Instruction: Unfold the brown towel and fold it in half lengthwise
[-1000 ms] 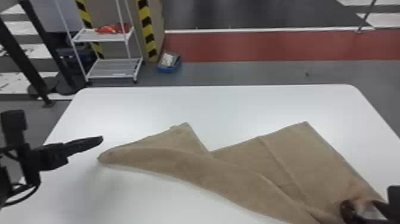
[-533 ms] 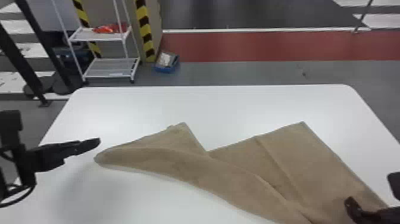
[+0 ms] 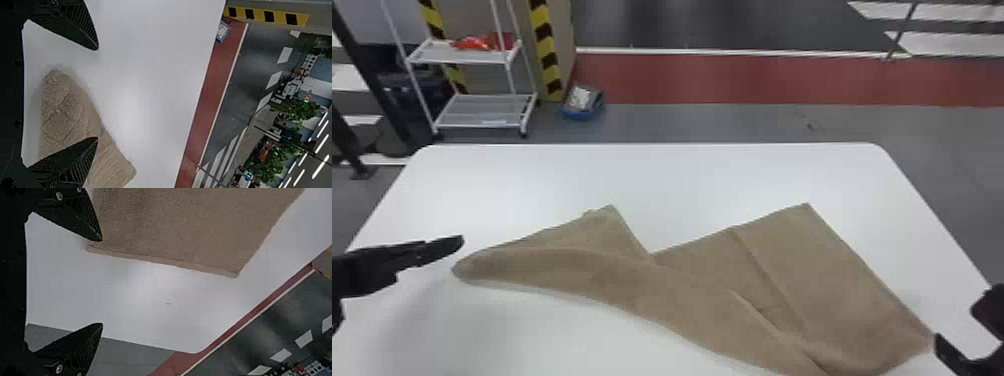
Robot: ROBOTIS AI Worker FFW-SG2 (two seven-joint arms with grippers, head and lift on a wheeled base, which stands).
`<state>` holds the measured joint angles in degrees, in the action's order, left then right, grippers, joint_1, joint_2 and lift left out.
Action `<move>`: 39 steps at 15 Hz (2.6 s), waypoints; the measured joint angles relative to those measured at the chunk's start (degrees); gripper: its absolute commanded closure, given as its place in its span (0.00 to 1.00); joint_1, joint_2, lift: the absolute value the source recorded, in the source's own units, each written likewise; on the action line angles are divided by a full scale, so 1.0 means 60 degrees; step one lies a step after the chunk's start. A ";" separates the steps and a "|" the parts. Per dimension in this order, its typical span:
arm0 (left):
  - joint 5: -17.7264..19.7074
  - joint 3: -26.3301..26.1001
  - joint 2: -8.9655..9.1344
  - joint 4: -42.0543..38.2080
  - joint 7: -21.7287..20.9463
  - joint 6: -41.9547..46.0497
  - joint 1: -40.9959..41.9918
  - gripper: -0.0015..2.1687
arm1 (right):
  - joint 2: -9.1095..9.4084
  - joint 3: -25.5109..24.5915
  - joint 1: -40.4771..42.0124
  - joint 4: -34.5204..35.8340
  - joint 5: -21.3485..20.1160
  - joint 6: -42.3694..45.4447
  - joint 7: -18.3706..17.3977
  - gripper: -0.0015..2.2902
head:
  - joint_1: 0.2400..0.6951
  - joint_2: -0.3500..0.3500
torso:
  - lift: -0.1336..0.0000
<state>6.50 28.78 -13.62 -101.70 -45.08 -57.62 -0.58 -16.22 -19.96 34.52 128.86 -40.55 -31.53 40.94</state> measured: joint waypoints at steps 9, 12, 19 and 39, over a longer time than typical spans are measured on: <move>-0.0091 -0.0170 0.0116 -0.0077 0.0086 -0.0069 0.0030 0.03 | -0.1247 0.0141 -0.0460 -0.1309 -0.0656 0.0941 0.1092 0.12 | 1.00 0.36 | 0.08; -0.0089 -0.0142 0.0117 -0.0139 0.0073 -0.0087 0.0105 0.03 | -0.1318 0.0602 -0.0847 -0.1713 -0.0919 0.0954 0.1572 0.12 | 1.00 0.39 | 0.08; -0.0048 -0.0086 0.0073 -0.0169 0.0087 -0.0086 0.0169 0.04 | -0.1351 0.0819 -0.0972 -0.1804 -0.1131 0.0918 0.2337 0.24 | 1.00 0.42 | 0.08; -0.0897 -0.3278 -0.1547 0.1360 -0.2482 0.0429 -0.2120 0.09 | -0.0055 0.0177 -0.2420 -0.0931 0.1893 -0.1671 0.1430 0.74 | 1.00 0.32 | 0.08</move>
<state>1.12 9.11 -22.90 -93.54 -59.97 -55.05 -13.30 -16.55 -18.90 20.00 123.27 -29.19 -41.56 49.52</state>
